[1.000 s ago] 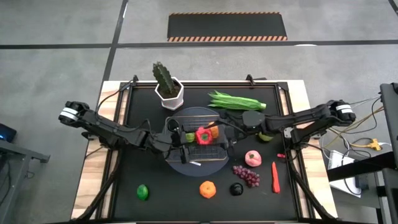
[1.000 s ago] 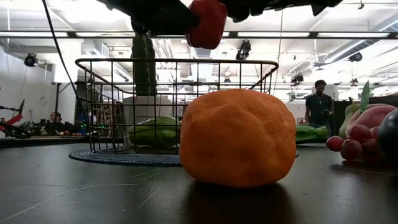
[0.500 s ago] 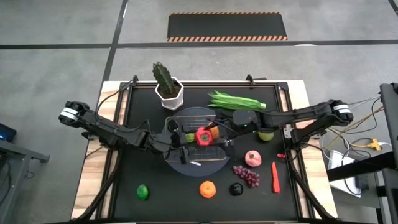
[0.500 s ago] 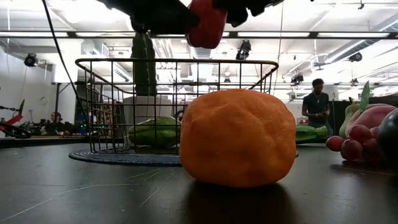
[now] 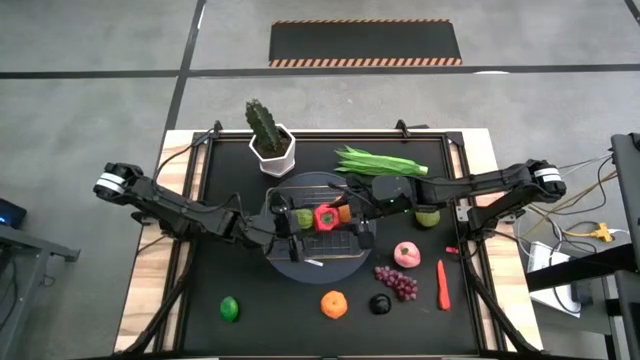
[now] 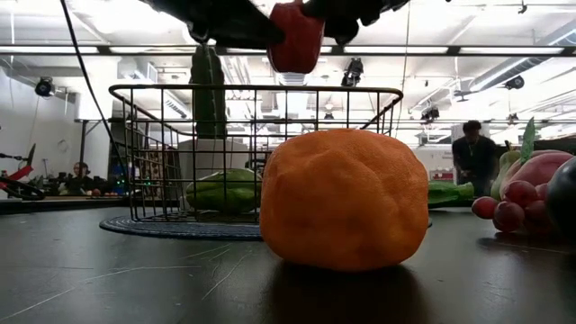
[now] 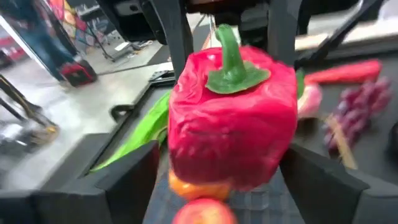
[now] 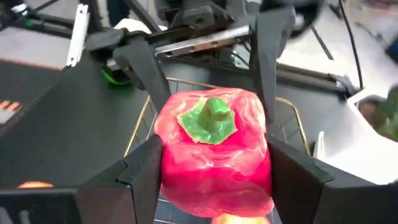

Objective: Build produce basket
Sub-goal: Put the bell pepper into the wire basket

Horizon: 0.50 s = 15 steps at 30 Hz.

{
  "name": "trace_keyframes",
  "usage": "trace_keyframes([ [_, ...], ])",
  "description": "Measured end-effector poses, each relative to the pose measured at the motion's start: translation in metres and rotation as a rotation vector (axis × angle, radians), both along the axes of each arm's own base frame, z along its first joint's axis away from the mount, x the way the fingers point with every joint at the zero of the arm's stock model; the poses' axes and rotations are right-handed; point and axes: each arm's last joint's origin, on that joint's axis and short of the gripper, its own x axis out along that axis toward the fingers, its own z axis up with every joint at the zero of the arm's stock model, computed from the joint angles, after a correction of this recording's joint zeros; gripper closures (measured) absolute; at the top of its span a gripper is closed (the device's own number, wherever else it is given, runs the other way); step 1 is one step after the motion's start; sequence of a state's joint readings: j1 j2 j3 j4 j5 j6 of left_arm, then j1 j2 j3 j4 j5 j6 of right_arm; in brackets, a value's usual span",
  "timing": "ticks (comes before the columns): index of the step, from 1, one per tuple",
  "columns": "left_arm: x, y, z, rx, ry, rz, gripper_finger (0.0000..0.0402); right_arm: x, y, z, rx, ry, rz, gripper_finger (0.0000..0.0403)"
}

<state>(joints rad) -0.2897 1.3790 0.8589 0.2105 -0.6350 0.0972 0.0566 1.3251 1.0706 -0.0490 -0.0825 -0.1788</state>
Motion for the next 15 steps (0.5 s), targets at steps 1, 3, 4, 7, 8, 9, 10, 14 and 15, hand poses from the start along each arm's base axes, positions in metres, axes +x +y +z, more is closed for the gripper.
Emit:
trace_keyframes([
  [1,-0.002,0.001,0.0,0.033,0.026,-0.004,0.0086,0.0,0.0,-0.001,0.015,0.007,-0.02,0.0178],
  [3,-0.006,0.002,0.003,0.079,0.053,-0.011,0.0076,-0.001,-0.001,-0.003,0.046,0.037,-0.063,0.0171],
  [4,-0.009,0.003,0.005,0.096,0.065,-0.014,0.0074,-0.001,-0.001,-0.005,0.058,0.061,-0.088,0.0169],
  [7,-0.017,0.006,0.014,0.123,0.069,-0.013,0.0072,-0.004,-0.003,-0.012,0.098,0.118,-0.142,0.0169],
  [8,-0.02,0.007,0.017,0.13,0.069,-0.005,0.0071,-0.005,-0.003,-0.015,0.107,0.134,-0.15,0.017],
  [9,-0.023,0.008,0.019,0.134,0.072,-0.002,0.0071,-0.006,-0.003,-0.017,0.119,0.144,-0.159,0.0172],
  [10,-0.025,0.009,0.021,0.134,0.066,-0.002,0.0071,-0.006,-0.003,-0.019,0.126,0.152,-0.163,0.0172],
  [14,-0.033,0.011,0.029,0.118,0.01,0.001,0.0071,-0.007,-0.003,-0.036,0.158,0.195,-0.185,0.0171],
  [15,-0.034,0.011,0.03,0.11,-0.009,0.002,0.0071,-0.007,-0.003,-0.041,0.161,0.214,-0.189,0.017],
])
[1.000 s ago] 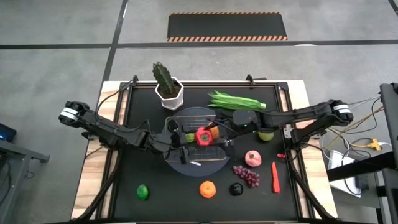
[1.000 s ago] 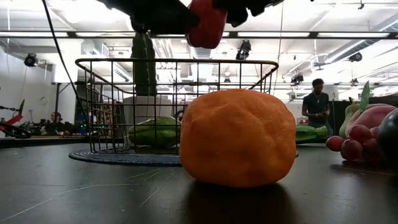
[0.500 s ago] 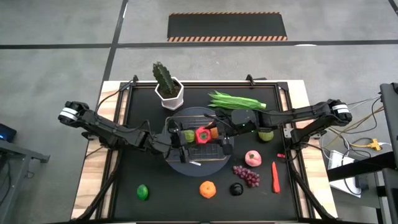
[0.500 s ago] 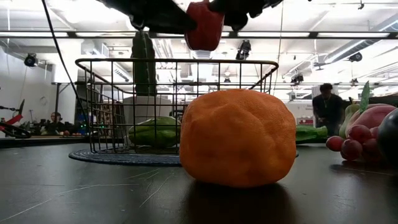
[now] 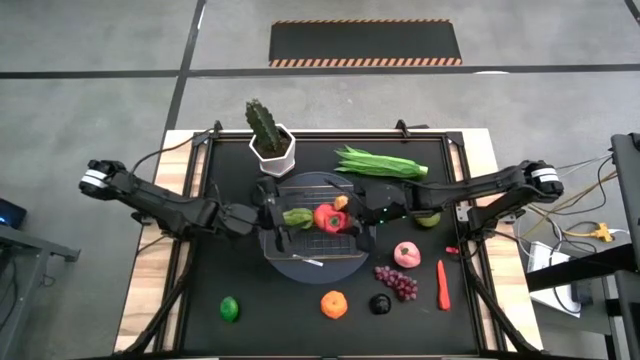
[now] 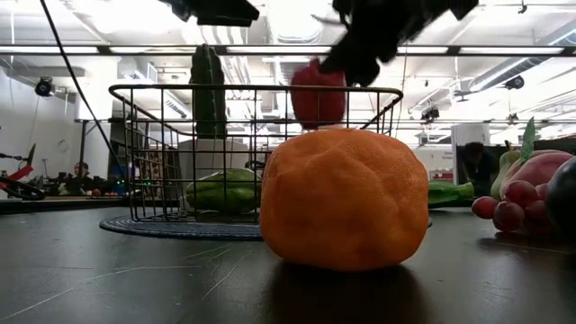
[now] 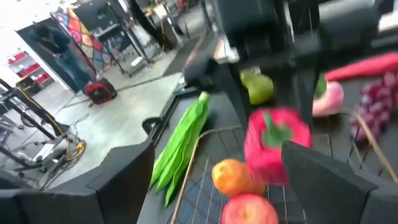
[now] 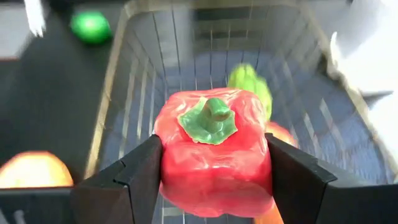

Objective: Build produce basket
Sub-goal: Put the bell pepper into the wire basket, then put the peach into the wire basket

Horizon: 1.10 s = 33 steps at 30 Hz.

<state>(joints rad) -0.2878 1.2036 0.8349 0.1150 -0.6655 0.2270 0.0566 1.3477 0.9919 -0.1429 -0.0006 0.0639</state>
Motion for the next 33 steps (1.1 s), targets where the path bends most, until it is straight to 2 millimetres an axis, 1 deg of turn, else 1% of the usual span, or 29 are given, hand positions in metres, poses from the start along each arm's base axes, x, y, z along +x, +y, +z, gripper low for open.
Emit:
trace_keyframes([
  [3,0.0,0.0,-0.004,-0.032,-0.084,-0.003,0.0071,0.003,0.0,-0.016,-0.003,0.053,0.0,0.0169],
  [8,-0.003,-0.003,-0.02,-0.112,-0.138,-0.012,0.0071,0.01,0.001,-0.04,-0.026,0.154,0.02,0.0159],
  [10,-0.003,-0.003,-0.022,-0.153,-0.154,-0.006,0.0071,0.011,0.001,-0.049,-0.038,0.191,0.031,0.015],
  [15,-0.004,-0.003,-0.023,-0.181,-0.162,0.0,0.0071,0.016,0.001,-0.059,-0.046,0.216,0.043,0.0123],
  [19,-0.004,-0.003,-0.023,-0.181,-0.161,0.0,0.0071,0.015,0.0,-0.058,-0.045,0.213,0.041,0.0096],
  [24,-0.004,-0.003,-0.023,-0.183,-0.163,0.0,0.0071,0.01,0.0,-0.047,-0.064,0.186,0.05,0.0069],
  [27,-0.004,-0.003,-0.023,-0.191,-0.165,0.001,0.0071,0.005,-0.001,-0.035,-0.085,0.16,0.063,0.0061],
  [30,-0.004,-0.003,-0.023,-0.214,-0.175,0.005,0.0071,-0.008,-0.002,-0.02,-0.095,0.168,0.066,0.0064],
  [33,-0.004,-0.004,-0.023,-0.262,-0.19,0.002,0.0071,-0.022,-0.002,0.0,-0.094,0.132,0.064,0.0072],
])
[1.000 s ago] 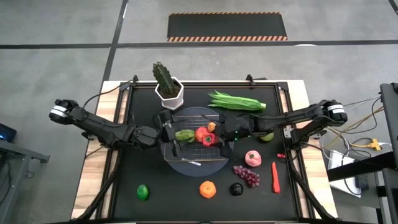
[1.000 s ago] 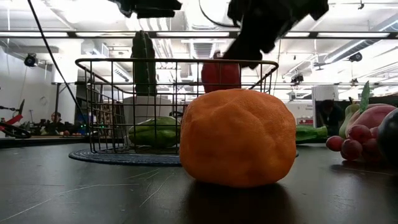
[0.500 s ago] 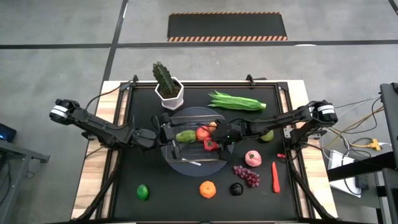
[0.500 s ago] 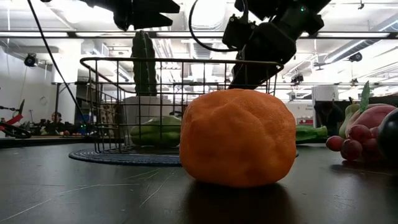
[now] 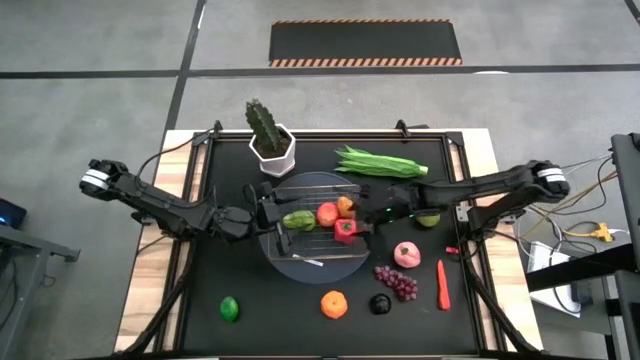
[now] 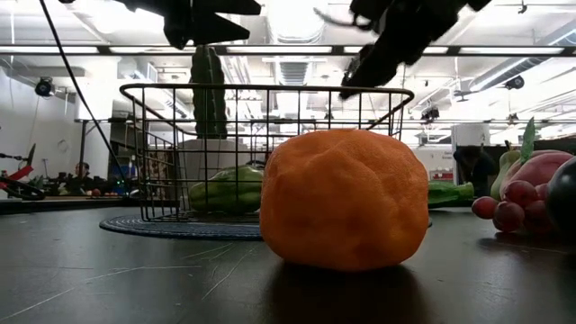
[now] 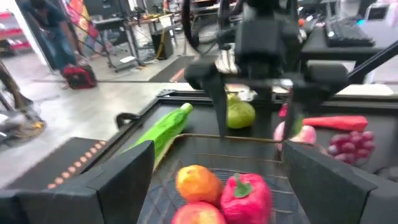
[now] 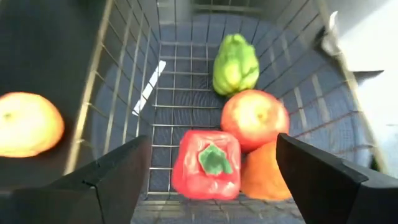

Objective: Build produce basket
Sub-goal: Put the peach into the wire basket

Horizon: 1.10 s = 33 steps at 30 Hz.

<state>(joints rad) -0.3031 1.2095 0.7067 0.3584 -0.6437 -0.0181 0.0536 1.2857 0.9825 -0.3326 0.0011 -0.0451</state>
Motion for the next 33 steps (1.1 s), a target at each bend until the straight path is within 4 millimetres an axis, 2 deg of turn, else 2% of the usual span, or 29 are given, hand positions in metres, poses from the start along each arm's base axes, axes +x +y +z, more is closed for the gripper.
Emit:
trace_keyframes([
  [4,0.003,-0.002,-0.004,-0.029,-0.001,-0.03,0.0071,-0.02,0.001,0.016,0.026,-0.026,-0.016,0.0076],
  [13,0.011,-0.004,-0.014,-0.017,0.029,-0.03,0.0071,-0.051,0.0,0.019,0.091,-0.057,-0.065,0.0076],
  [24,0.012,-0.004,-0.014,-0.01,0.035,-0.03,0.0071,-0.062,-0.001,0.023,0.156,-0.077,-0.114,0.0076],
  [27,0.012,-0.004,-0.014,-0.009,0.036,-0.03,0.0071,-0.075,0.005,0.02,0.277,0.136,-0.142,0.0077],
  [30,0.011,-0.004,-0.013,0.032,0.044,-0.036,0.0071,-0.095,0.019,0.017,0.435,0.436,-0.289,0.0077],
  [32,0.012,-0.004,-0.012,0.07,0.048,-0.04,0.0071,-0.105,0.031,0.01,0.441,0.585,-0.371,0.0077],
  [33,0.012,-0.004,-0.011,0.088,0.042,-0.042,0.0071,-0.107,0.038,0.008,0.429,0.601,-0.371,0.0077],
])
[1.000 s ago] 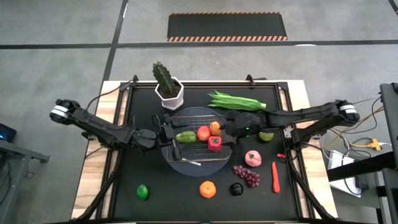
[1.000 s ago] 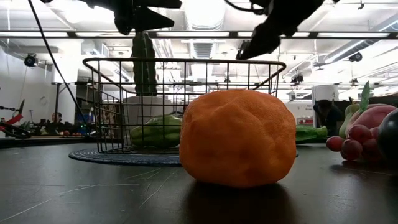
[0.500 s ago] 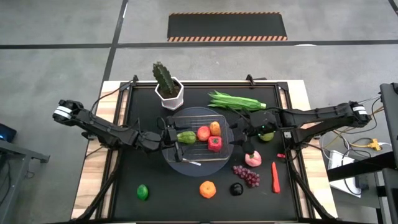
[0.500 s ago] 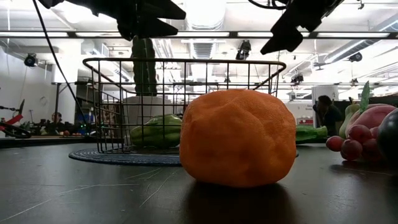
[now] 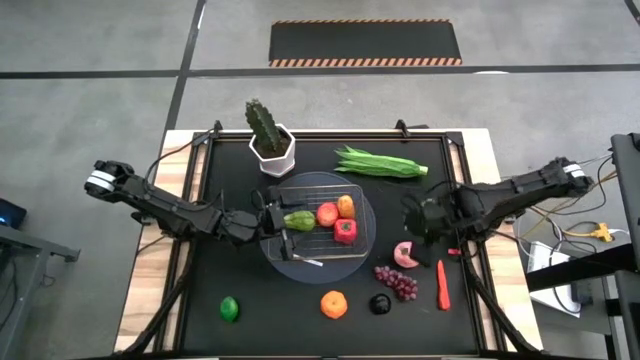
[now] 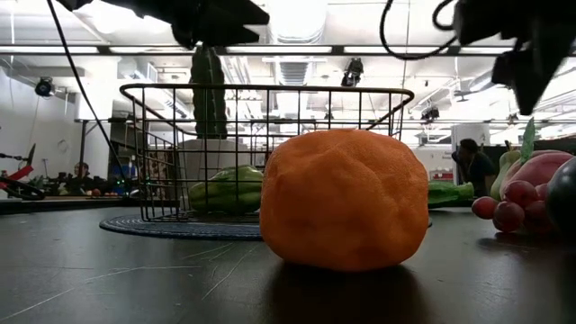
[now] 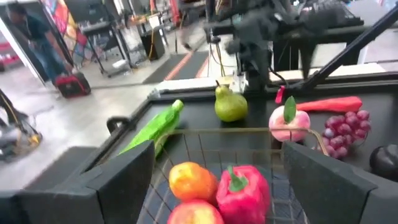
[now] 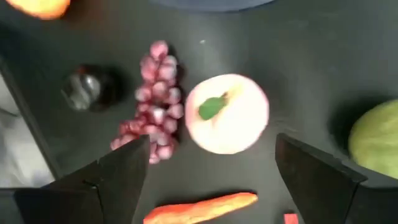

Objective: Build produce basket
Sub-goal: Put the peach into the wire basket

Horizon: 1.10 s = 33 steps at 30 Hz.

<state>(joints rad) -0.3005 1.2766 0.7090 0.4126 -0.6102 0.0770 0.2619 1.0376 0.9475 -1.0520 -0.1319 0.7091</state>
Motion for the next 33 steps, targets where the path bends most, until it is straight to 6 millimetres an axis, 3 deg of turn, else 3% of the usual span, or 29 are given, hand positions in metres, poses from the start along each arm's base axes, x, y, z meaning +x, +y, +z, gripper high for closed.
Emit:
trace_keyframes([
  [5,0.0,0.0,0.007,0.07,-0.035,-0.009,0.0071,-0.005,0.029,-0.011,-0.211,-0.043,0.065,0.0076],
  [9,0.0,0.0,0.008,0.092,-0.037,-0.011,0.0071,-0.006,0.041,-0.018,-0.301,-0.036,0.107,0.0076],
  [21,0.0,0.0,0.008,0.092,-0.036,-0.011,0.0071,0.009,0.052,-0.049,-0.386,0.09,0.154,0.0076],
  [33,0.0,0.0,0.007,0.092,-0.034,-0.011,0.0071,0.014,0.056,-0.071,-0.352,0.117,0.179,0.0078],
])
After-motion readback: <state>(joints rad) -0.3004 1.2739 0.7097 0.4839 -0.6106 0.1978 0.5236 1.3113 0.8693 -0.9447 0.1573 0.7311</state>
